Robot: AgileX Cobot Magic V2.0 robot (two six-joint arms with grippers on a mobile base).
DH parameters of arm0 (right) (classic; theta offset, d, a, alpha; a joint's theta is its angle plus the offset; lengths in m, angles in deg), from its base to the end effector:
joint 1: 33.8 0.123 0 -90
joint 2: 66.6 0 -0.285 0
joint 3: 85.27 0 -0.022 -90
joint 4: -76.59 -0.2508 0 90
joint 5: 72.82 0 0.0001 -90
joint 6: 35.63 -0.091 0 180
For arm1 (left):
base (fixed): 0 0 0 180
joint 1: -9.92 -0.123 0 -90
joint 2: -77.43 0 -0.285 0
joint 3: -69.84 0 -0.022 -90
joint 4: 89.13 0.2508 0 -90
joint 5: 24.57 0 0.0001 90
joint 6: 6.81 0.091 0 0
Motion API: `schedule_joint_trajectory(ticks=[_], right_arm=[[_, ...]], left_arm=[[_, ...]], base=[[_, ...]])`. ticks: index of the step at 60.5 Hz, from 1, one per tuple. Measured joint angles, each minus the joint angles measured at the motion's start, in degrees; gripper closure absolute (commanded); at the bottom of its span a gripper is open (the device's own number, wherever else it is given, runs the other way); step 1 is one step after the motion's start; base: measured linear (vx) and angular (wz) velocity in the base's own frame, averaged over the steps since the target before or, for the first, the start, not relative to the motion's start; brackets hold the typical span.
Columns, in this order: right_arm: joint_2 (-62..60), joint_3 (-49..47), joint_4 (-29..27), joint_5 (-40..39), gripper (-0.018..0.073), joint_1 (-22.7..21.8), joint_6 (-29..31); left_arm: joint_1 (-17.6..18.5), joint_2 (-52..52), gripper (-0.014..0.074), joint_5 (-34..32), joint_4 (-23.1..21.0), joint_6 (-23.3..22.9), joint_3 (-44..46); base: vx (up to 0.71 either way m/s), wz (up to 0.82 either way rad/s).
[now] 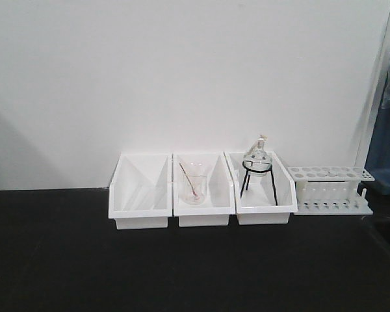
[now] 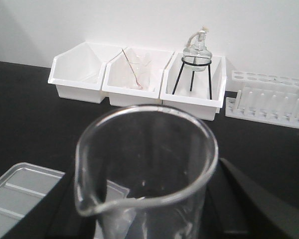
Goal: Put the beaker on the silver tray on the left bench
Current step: 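Lower the held beaker with the right gripper toward the silver tray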
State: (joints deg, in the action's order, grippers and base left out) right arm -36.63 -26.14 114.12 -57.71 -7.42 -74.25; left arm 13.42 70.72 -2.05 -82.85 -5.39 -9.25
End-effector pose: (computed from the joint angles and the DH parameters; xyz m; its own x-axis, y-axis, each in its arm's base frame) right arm 0.0885 0.0277 0.2738 -0.1844 -0.0519 -0.9815 -0.2927 0.9562 0.0045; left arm 0.0519 0.0007 0.1681 -0.3066 0.1446 -0.9408 0.0603 0.9894 0.1324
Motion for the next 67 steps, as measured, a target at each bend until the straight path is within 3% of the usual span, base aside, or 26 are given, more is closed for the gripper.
schedule_joint_trajectory(ticks=[56, 67], right_arm=[[0.00, 0.00, 0.00, 0.00, 0.0571, 0.00, 0.00], [0.00, 0.00, 0.00, -4.64, 0.0571, 0.00, 0.00]], left_arm=[[0.00, 0.00, 0.0595, 0.00, 0.00, 0.00, 0.00], [0.00, 0.00, 0.0595, 0.00, 0.00, 0.00, 0.00]], base=[[0.03, 0.02], [0.00, 0.00]])
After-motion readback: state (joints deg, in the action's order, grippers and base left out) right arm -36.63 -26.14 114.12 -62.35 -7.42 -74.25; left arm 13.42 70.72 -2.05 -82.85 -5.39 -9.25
